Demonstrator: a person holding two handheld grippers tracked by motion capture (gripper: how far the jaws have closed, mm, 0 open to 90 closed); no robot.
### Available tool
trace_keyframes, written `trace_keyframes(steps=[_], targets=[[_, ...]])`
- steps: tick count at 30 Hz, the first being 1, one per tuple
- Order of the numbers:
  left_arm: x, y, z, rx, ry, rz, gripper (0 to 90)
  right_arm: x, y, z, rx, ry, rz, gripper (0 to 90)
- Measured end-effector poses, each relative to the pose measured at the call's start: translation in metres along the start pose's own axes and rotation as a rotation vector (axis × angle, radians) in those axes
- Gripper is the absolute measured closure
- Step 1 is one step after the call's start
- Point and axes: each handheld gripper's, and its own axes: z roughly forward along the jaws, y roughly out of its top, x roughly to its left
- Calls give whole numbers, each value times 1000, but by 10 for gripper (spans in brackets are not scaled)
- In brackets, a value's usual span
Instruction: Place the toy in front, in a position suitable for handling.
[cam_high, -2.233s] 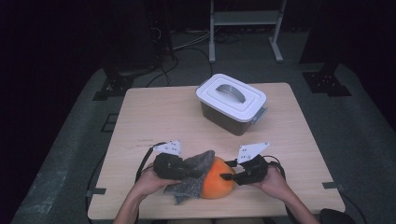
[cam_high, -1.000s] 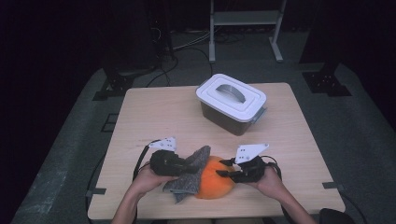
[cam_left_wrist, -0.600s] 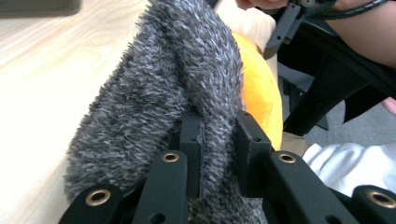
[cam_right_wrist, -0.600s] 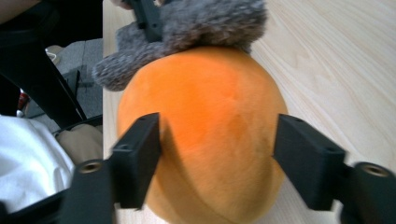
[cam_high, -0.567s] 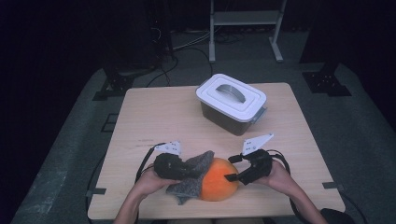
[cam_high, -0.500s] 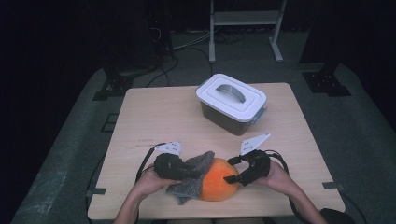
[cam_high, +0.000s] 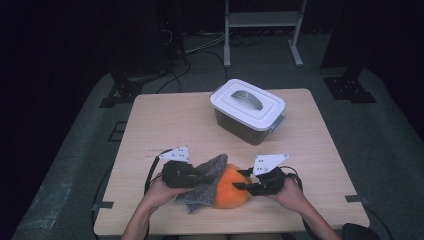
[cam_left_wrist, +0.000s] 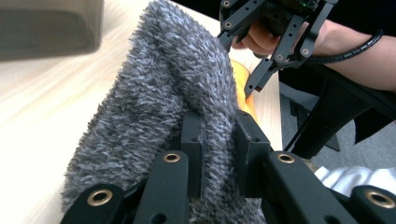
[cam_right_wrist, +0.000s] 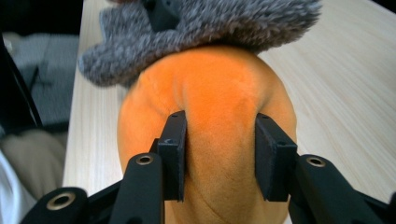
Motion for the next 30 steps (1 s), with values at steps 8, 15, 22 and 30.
trace_keyframes(steps=[8, 15, 22, 30], targets=[[10, -11, -4, 89, 61, -27, 767, -4, -13, -9, 40, 36, -29, 569], [7, -8, -2, 53, 28, -20, 767, -3, -15, -12, 45, 91, -5, 444], [0, -5, 5, 84, 10, 25, 767, -20, -13, -19, 36, 130, 131, 238], [2, -5, 5, 78, 8, 16, 768, -29, -22, -4, 34, 169, 248, 434]])
